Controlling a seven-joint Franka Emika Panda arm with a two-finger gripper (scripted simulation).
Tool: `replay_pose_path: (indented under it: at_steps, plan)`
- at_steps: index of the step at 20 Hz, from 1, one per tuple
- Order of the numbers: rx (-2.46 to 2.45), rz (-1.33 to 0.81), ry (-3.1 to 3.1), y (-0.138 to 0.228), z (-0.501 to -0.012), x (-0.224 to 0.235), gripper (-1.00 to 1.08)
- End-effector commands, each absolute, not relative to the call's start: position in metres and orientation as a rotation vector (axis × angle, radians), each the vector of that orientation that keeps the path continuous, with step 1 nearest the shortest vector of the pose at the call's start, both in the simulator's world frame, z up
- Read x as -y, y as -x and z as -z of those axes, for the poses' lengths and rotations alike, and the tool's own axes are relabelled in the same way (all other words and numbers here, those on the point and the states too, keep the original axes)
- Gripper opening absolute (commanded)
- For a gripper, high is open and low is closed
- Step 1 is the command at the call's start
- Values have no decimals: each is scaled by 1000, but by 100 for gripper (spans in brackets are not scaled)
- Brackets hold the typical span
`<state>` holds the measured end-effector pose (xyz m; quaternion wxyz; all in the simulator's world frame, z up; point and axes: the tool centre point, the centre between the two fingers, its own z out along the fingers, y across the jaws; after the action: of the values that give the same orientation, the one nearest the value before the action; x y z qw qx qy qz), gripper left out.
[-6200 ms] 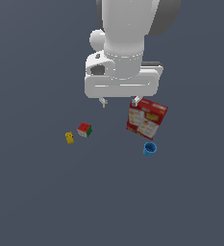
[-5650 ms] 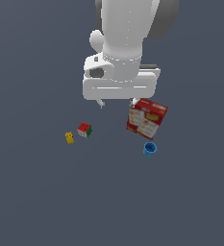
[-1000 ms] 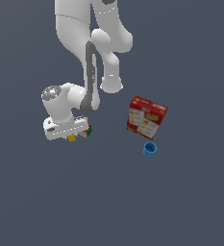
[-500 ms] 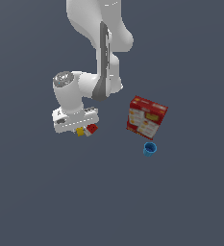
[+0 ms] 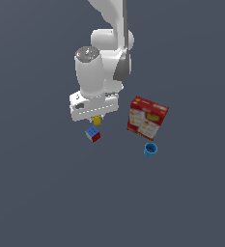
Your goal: Pick up a designated object from a clutter of objects.
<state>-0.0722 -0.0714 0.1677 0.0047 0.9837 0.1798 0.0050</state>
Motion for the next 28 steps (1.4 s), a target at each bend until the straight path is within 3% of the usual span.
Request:
replay_pose_path:
  at_steps: [1, 19, 28]
  plan:
    - [-562, -14, -3080, 76, -189, 48, -100]
    - [-562, -2, -3086, 92, -337, -120, -100]
    - [-560, 0, -3090, 93, -386, -175, -100]
